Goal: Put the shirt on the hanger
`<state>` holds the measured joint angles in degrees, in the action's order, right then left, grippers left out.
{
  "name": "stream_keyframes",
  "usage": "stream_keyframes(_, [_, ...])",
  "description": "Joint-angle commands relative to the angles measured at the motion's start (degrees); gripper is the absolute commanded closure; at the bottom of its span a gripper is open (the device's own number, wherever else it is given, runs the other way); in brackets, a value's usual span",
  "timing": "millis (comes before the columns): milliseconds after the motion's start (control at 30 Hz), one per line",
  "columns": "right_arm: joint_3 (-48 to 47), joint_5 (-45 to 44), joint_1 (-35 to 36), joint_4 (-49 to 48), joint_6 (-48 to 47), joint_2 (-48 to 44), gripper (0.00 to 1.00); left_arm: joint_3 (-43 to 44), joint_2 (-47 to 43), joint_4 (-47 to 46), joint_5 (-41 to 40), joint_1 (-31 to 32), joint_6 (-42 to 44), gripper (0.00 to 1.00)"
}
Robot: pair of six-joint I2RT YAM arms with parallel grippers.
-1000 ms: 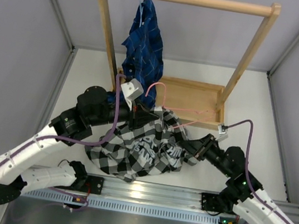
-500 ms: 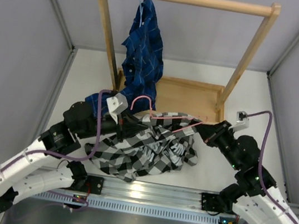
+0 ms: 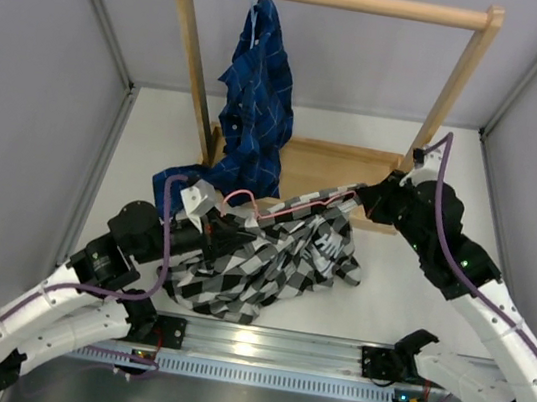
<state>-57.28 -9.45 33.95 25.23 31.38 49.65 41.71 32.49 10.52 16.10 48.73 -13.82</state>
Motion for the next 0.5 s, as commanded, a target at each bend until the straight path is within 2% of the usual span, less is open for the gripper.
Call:
stream_keyframes(0, [-7.3,-5.5,-1.2,1.9,-9.3,2.7,1.0,1.3,2.2,3.6,0.0,0.0,-1.7,1.0])
stream_keyframes(67, [-8.5,-2.7,-1.2,2.0,-11.5,3.3,1.0,2.1,3.7,4.5,-1.2,0.0,-1.6,1.0])
stream_keyframes(200, [-6.1,11.4,-1.1,0.4,-9.8,1.2,1.0,4.9,3.8,4.3,-6.1,0.0,-3.3,1.0])
stream_keyframes(300, [-1.0,20.4,-1.0,-4.5,-4.2,-3.5,1.0,6.9,4.0,1.3,-8.9,0.0,-4.0,1.0])
stream_keyframes(467, [5.2,29.8,-0.5,-12.9,6.8,-10.7,1.0,10.4,6.8,-8.2,-8.6,0.0,-4.2,1.0])
